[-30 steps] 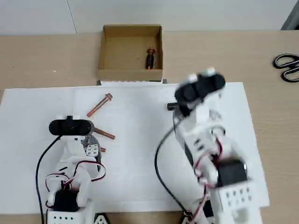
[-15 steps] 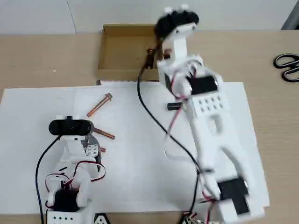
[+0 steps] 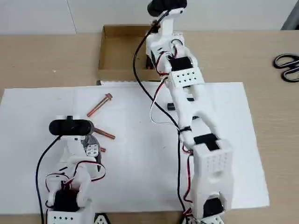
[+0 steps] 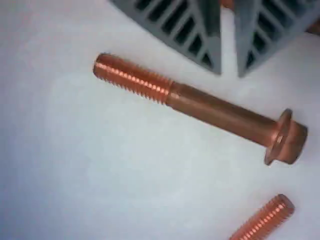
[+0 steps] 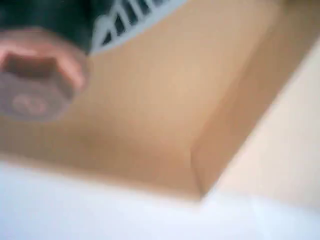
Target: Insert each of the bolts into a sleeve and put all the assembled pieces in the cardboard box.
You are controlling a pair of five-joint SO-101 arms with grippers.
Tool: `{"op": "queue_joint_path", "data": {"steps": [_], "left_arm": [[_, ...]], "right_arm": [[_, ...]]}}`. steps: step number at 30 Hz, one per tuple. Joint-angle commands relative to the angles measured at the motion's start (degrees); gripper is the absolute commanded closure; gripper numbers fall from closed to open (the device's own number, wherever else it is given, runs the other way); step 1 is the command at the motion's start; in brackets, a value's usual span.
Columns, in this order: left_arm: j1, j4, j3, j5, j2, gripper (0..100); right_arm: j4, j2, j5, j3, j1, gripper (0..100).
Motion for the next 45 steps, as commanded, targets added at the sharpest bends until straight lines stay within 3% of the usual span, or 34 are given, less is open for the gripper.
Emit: {"op": "queue_joint_path", "data": {"steps": [1, 10, 19, 25, 27, 33, 45], "left_arm": [[0.4, -0.3, -0.7, -0.4, -0.2, 99], [0.4, -0.2, -0.7, -0.4, -0.2, 99], [0.3, 5.3, -2.2, -0.3, -0.4, 99], [0.2, 5.5, -2.2, -0.3, -0.4, 99], [0.2, 5.5, -2.2, -0.3, -0.4, 99], [0.1, 5.5, -2.2, -0.3, -0.4, 99], [0.0, 5.5, -2.2, -0.4, -0.4, 99]], "right_arm": [[-7.5, 2.3, -2.4, -4.2, -0.2, 99.5], [-14.6, 10.9, -6.9, -4.2, -2.5, 99.5], [-13.2, 12.4, -6.8, -4.2, -2.6, 97.2], [-5.8, 12.0, -6.9, -4.2, -2.8, 75.3], [-3.6, 11.8, -7.0, -4.2, -2.5, 72.3], [2.1, 7.9, -7.1, -4.4, -0.3, 72.5], [28.4, -6.5, -7.1, -4.4, -0.4, 83.2]]}}
